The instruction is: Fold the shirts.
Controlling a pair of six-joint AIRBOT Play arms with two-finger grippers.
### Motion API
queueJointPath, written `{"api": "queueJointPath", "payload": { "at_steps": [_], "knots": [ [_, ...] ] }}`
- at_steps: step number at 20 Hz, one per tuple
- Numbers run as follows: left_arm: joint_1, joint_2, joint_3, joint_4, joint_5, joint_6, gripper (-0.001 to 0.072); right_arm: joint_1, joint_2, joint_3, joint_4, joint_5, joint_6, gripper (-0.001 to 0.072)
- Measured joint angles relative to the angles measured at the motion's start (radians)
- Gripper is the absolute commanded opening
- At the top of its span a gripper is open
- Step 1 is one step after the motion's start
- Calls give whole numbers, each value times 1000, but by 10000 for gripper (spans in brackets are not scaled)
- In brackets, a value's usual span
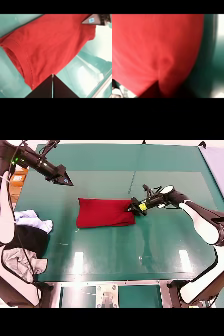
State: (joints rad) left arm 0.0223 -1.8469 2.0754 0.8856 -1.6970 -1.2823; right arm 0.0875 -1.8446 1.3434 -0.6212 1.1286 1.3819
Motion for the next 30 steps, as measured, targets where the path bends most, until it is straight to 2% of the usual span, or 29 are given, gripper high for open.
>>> {"api": "queueJointPath", "payload": {
  "at_steps": [5, 10, 16, 24, 27, 30],
  "knots": [
    [0, 0, 0, 119, 35, -49, 21, -76, 59, 49, 39, -11, -22, 18],
    [-3, 2, -19, 313, 81, -112, 21, -360, 255, -16, -185, 9, 71, 18],
    [-59, 3, -88, 492, 154, -143, 21, -822, 544, -300, -363, -11, 106, 17],
    [-140, 4, -102, 547, 180, -129, 21, -1416, 920, -776, -429, -221, 143, 17],
    [-148, 3, -103, 547, 176, -126, 21, -1562, 967, -854, -434, -254, 142, 17],
    [-151, 3, -103, 547, 172, -123, 22, -1623, 985, -886, -423, -271, 122, 18]
  ]
}}
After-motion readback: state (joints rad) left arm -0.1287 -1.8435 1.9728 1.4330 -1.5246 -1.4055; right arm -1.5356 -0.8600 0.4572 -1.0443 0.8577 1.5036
